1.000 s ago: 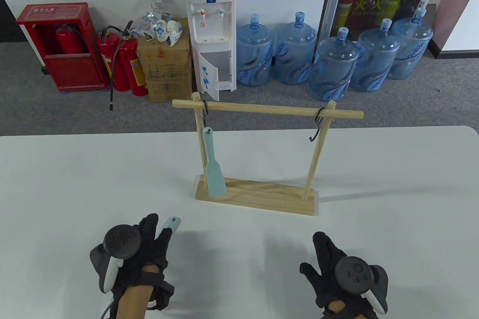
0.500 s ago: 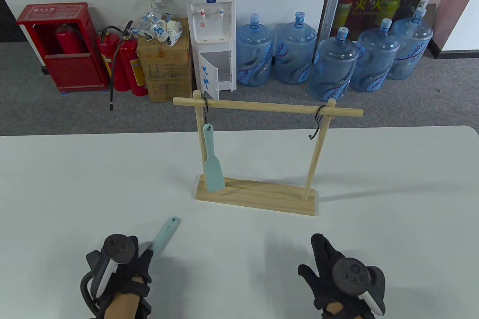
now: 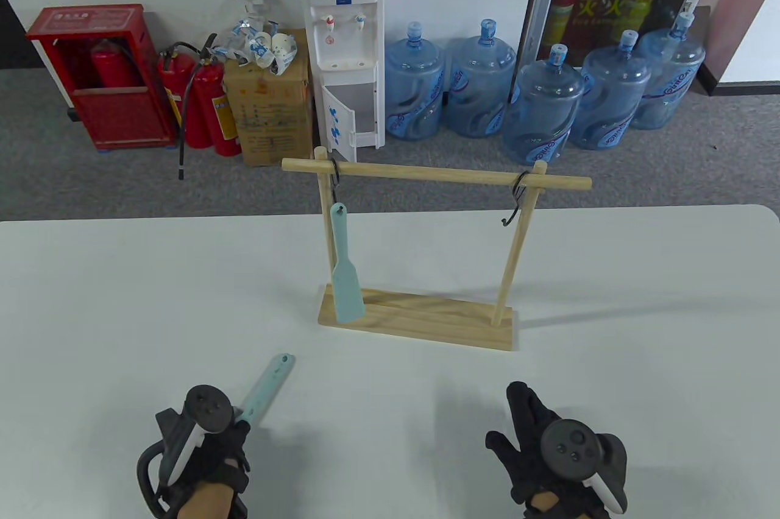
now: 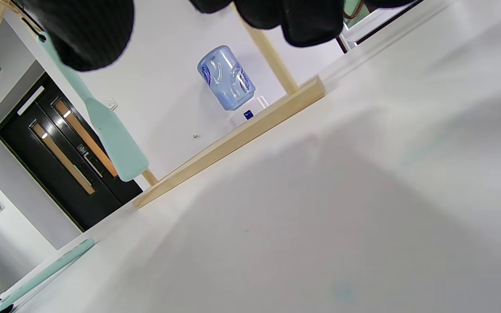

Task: Hook dessert spatula onto s-hook

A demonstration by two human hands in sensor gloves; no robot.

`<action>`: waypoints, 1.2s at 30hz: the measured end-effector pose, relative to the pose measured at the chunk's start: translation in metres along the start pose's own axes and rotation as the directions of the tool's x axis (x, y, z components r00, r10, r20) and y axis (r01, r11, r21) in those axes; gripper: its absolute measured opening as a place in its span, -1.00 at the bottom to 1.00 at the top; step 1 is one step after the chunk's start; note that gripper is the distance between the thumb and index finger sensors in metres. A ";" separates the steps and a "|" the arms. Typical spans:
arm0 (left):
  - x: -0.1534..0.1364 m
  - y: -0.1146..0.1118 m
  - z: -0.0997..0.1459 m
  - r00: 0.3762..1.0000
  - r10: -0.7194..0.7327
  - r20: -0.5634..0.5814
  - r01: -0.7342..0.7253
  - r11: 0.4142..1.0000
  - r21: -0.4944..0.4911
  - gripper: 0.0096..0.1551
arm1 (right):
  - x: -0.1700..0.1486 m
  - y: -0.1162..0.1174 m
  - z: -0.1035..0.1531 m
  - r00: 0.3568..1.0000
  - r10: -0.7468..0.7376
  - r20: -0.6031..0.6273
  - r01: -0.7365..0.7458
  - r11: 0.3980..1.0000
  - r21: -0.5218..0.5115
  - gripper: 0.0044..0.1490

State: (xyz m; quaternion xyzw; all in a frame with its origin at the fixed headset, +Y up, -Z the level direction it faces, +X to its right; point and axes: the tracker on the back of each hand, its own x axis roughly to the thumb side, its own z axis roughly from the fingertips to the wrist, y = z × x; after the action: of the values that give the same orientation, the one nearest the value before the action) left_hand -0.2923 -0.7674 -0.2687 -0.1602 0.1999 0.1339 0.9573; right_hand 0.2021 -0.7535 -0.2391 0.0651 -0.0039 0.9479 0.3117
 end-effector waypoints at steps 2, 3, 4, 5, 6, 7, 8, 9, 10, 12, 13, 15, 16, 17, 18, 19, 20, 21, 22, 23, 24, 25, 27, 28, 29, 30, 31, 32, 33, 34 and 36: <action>0.002 0.003 0.002 1.000 -0.011 0.006 0.011 1.000 0.022 -0.32 | 0.000 0.000 0.000 1.000 0.002 -0.007 -0.002 1.000 0.001 0.10; 0.003 0.004 0.003 1.000 -0.016 0.010 0.016 0.999 0.030 -0.32 | -0.001 0.000 0.000 1.000 0.003 -0.011 -0.003 1.000 0.002 0.10; 0.003 0.005 0.003 1.000 -0.018 0.014 0.017 0.999 0.037 -0.33 | -0.001 0.000 0.000 1.000 0.005 -0.014 -0.004 1.000 0.002 0.10; 0.004 0.005 0.003 1.000 -0.019 0.022 0.018 0.999 0.051 -0.34 | -0.001 0.000 0.000 1.000 0.006 -0.019 -0.006 1.000 0.003 0.10; 0.004 0.005 0.003 1.000 -0.020 0.024 0.019 0.998 0.060 -0.35 | -0.002 0.001 0.000 1.000 0.006 -0.023 -0.006 1.000 0.003 0.10; 0.004 0.005 0.003 1.000 -0.020 0.024 0.019 0.998 0.061 -0.36 | -0.002 0.001 0.000 1.000 0.007 -0.027 -0.007 1.000 0.003 0.10; 0.004 0.006 0.002 0.999 -0.016 0.029 0.014 0.998 0.063 -0.36 | -0.002 0.001 0.000 0.999 0.009 -0.031 -0.009 1.000 0.005 0.10; 0.004 0.006 0.002 0.999 -0.005 0.035 0.003 0.998 0.064 -0.37 | -0.002 0.001 -0.001 0.999 0.011 -0.034 -0.011 1.000 0.006 0.09; 0.004 0.007 0.002 0.999 0.007 0.038 -0.010 0.998 0.065 -0.37 | -0.002 0.002 -0.001 0.999 0.012 -0.036 -0.012 1.000 0.006 0.09; 0.003 0.007 0.002 0.998 0.035 0.048 -0.038 0.997 0.066 -0.38 | -0.002 0.002 -0.001 0.999 0.016 -0.038 -0.016 1.000 0.009 0.09; 0.003 0.007 0.002 0.998 0.040 0.050 -0.043 0.997 0.069 -0.39 | -0.002 0.002 -0.002 0.999 0.016 -0.038 -0.015 1.000 0.009 0.09; 0.002 0.008 0.001 0.996 0.061 0.069 -0.067 0.994 0.087 -0.38 | -0.001 0.002 -0.002 0.999 0.007 -0.033 -0.007 1.000 0.006 0.10; 0.002 0.008 0.002 0.992 0.095 0.086 -0.102 0.991 0.088 -0.39 | 0.001 0.002 -0.003 1.000 0.003 -0.028 -0.003 1.000 0.001 0.09; 0.002 0.008 0.003 0.984 0.142 0.107 -0.152 0.984 0.097 -0.39 | 0.003 0.003 -0.004 1.000 0.001 -0.023 -0.001 1.000 -0.004 0.10; 0.003 0.009 0.004 0.977 0.174 0.122 -0.188 0.976 0.111 -0.39 | 0.004 0.002 -0.004 1.000 0.000 -0.020 0.000 1.000 -0.006 0.10; 0.004 0.009 0.005 0.964 0.223 0.148 -0.242 0.961 0.133 -0.40 | 0.006 0.003 -0.005 1.000 -0.010 -0.012 0.010 1.000 -0.008 0.10; 0.006 0.009 0.007 0.946 0.272 0.178 -0.297 0.945 0.139 -0.39 | 0.009 0.003 -0.006 1.000 -0.022 -0.003 0.022 1.000 -0.013 0.10; 0.008 0.009 0.008 0.936 0.295 0.194 -0.324 0.935 0.142 -0.40 | 0.010 0.003 -0.007 1.000 -0.028 0.001 0.028 0.999 -0.019 0.11; 0.011 0.009 0.010 0.919 0.324 0.223 -0.361 0.921 0.149 -0.40 | 0.013 0.003 -0.008 0.999 -0.036 0.007 0.036 0.999 -0.026 0.11; 0.014 0.009 0.012 0.903 0.349 0.251 -0.393 0.907 0.153 -0.40 | 0.015 0.003 -0.009 0.999 -0.041 0.012 0.041 0.999 -0.030 0.11; 0.018 0.009 0.014 0.881 0.378 0.285 -0.431 0.889 0.153 -0.41 | 0.018 0.004 -0.010 0.999 -0.047 0.018 0.048 0.998 -0.032 0.11; 0.022 0.009 0.017 0.851 0.414 0.323 -0.476 0.868 0.142 -0.41 | 0.020 0.005 -0.011 0.998 -0.058 0.024 0.059 0.998 -0.033 0.11; 0.030 0.008 0.021 0.787 0.484 0.383 -0.559 0.822 0.108 -0.41 | 0.026 0.007 -0.012 0.996 -0.085 0.036 0.086 0.996 -0.025 0.11; 0.034 0.007 0.023 0.756 0.523 0.394 -0.595 0.799 0.082 -0.41 | 0.029 0.009 -0.013 0.994 -0.103 0.044 0.104 0.994 -0.017 0.12; 0.038 0.005 0.024 0.726 0.559 0.401 -0.629 0.775 0.057 -0.42 | 0.031 0.010 -0.014 0.992 -0.113 0.051 0.114 0.993 -0.013 0.12; 0.043 0.003 0.027 0.684 0.606 0.406 -0.671 0.741 0.024 -0.42 | 0.035 0.011 -0.014 0.990 -0.124 0.061 0.125 0.992 -0.009 0.13; 0.049 0.001 0.029 0.648 0.640 0.413 -0.702 0.712 -0.002 -0.42 | 0.039 0.012 -0.015 0.989 -0.132 0.071 0.132 0.991 -0.004 0.13; 0.053 -0.001 0.030 0.617 0.666 0.420 -0.724 0.689 -0.030 -0.42 | 0.042 0.013 -0.016 0.987 -0.137 0.079 0.137 0.991 0.002 0.13; 0.060 -0.004 0.031 0.579 0.700 0.419 -0.744 0.663 -0.079 -0.42 | 0.046 0.016 -0.017 0.985 -0.146 0.088 0.146 0.989 0.009 0.13; 0.065 -0.007 0.031 0.549 0.723 0.419 -0.755 0.644 -0.122 -0.43 | 0.049 0.017 -0.018 0.983 -0.155 0.095 0.154 0.988 0.017 0.14; 0.077 -0.014 0.033 0.482 0.775 0.409 -0.767 0.599 -0.231 -0.43 | 0.055 0.021 -0.019 0.979 -0.175 0.106 0.172 0.984 0.038 0.14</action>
State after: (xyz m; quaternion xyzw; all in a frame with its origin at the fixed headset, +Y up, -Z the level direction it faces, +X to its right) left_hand -0.2086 -0.7536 -0.2697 -0.0240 0.0111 0.5843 0.8111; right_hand 0.1438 -0.7372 -0.2504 0.1210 -0.0017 0.9122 0.3915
